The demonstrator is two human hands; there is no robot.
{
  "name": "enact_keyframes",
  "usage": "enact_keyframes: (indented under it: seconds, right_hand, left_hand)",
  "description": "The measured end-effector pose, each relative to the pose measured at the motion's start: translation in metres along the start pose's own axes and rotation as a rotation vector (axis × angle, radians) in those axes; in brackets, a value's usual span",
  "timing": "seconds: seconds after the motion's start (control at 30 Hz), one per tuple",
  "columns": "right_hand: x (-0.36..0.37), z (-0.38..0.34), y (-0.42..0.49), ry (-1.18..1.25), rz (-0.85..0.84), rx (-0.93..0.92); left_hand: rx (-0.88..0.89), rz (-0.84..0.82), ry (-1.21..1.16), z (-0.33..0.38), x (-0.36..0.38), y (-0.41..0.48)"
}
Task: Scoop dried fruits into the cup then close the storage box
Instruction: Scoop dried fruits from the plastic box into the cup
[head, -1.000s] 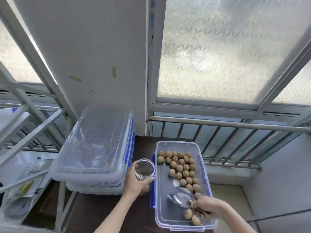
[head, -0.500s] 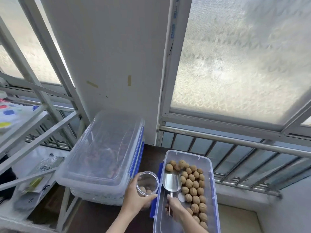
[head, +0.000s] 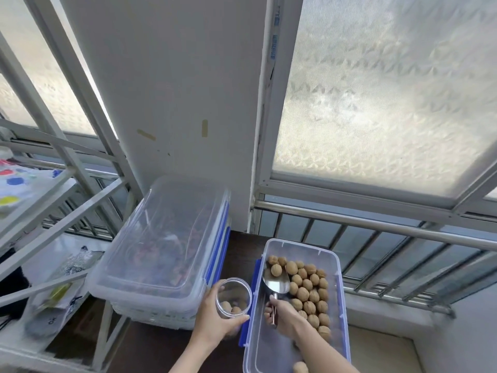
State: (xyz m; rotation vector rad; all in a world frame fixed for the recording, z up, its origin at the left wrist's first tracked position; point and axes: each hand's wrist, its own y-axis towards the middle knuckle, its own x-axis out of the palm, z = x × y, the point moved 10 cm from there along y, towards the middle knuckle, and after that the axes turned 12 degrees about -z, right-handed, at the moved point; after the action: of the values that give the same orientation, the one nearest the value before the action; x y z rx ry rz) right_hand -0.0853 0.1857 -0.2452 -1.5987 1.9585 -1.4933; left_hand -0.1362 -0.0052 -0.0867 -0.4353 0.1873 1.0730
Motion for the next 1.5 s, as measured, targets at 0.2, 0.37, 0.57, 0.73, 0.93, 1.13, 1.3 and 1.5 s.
enact_keyframes:
  seconds: [0.2,0.37,0.57,0.73,0.93,1.13,1.3,1.5]
  right_hand:
    - [-0.006,0.001,-0.017,-0.053,0.019,-0.063]
    - [-0.027,-0.004,-0.059,-0.234,0.076,-0.104]
    - [-0.037,-0.024,-0.146,-0.384,0.053,-0.214]
    - [-0.011,-0.042,-0.205,-0.879,-0.014,-0.183]
    - [0.022,-0.07,-0.235,-1.536,0.167,-0.188]
    - [0.033,-0.076,-0.251,-1.727,0.341,-0.166]
    - [0.008,-0.092,-0.302,-1.734,0.487,-0.054]
    - [-0.007,-0.095,-0.295,-1.97,0.656,0.302]
  left_hand:
    - [-0.009,0.013,0.003,-0.011,-0.004,-0.002]
    - [0.006,-0.001,0.031,-0.009,0.001,0.003]
    - [0.057,-0.043,0.115,0.008,0.012,0.005]
    - [0.063,-0.074,0.195,0.003,0.021,0.007]
    - [0.157,-0.113,0.264,0.014,0.028,-0.001]
    - [0.189,-0.119,0.276,0.019,0.028,-0.008]
    - [0.107,-0.121,0.242,-0.001,0.026,-0.006]
    - [0.093,-0.113,0.23,-0.004,0.024,-0.005]
